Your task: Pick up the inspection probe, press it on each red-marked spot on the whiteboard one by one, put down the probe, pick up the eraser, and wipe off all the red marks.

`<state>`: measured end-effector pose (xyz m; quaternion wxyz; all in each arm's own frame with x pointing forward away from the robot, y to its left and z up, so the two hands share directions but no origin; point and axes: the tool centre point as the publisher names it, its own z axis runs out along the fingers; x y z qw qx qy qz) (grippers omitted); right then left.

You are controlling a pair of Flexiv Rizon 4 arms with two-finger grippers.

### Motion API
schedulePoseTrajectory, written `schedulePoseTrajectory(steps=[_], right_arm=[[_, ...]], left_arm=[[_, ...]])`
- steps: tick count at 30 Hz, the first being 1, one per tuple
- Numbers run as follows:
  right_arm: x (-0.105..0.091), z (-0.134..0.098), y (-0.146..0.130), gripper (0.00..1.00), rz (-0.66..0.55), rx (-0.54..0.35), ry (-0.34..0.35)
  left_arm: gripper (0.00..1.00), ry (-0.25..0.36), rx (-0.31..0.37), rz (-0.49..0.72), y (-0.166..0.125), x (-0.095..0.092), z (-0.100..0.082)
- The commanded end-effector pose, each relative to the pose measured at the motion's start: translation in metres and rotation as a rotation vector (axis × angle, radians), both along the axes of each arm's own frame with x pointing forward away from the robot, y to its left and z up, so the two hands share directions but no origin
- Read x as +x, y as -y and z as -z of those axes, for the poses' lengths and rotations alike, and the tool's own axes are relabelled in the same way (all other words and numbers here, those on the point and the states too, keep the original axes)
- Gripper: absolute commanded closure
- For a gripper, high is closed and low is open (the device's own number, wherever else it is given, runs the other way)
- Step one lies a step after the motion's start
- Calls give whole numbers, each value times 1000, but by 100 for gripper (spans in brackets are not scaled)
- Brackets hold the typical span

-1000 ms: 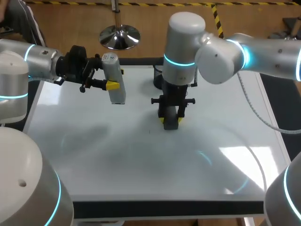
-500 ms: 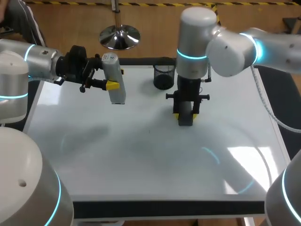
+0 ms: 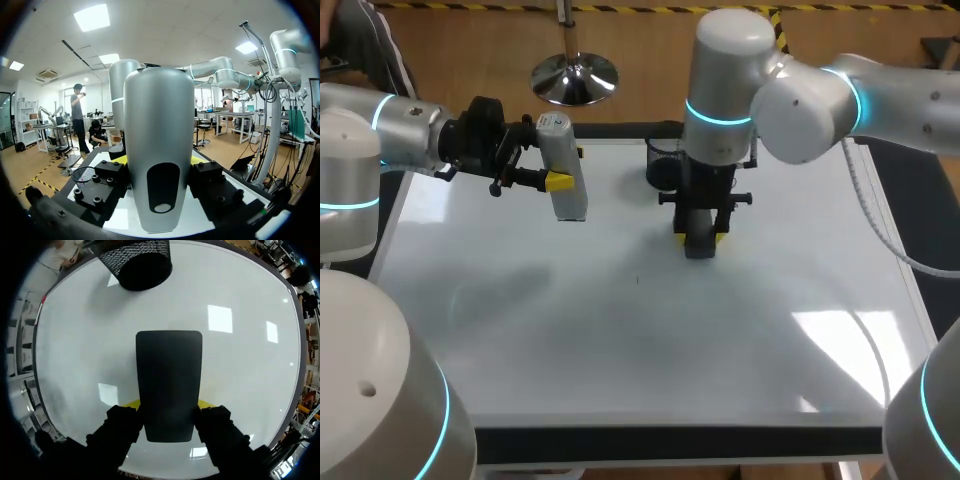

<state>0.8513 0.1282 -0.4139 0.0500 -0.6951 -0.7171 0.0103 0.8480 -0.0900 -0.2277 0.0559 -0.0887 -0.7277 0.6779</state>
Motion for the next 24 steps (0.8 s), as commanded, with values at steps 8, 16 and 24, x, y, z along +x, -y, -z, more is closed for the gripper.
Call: schedulePoseTrajectory(steps=[8, 16, 24], right_arm=[[3, 2, -34, 100, -37, 1, -14], [4, 3, -48, 100, -47, 29, -21], [4, 9, -50, 100, -56, 32, -29]], left_arm=[[100, 1, -2, 1, 0, 0, -1], [100, 1, -2, 1, 0, 0, -1], [100, 1, -2, 1, 0, 0, -1]])
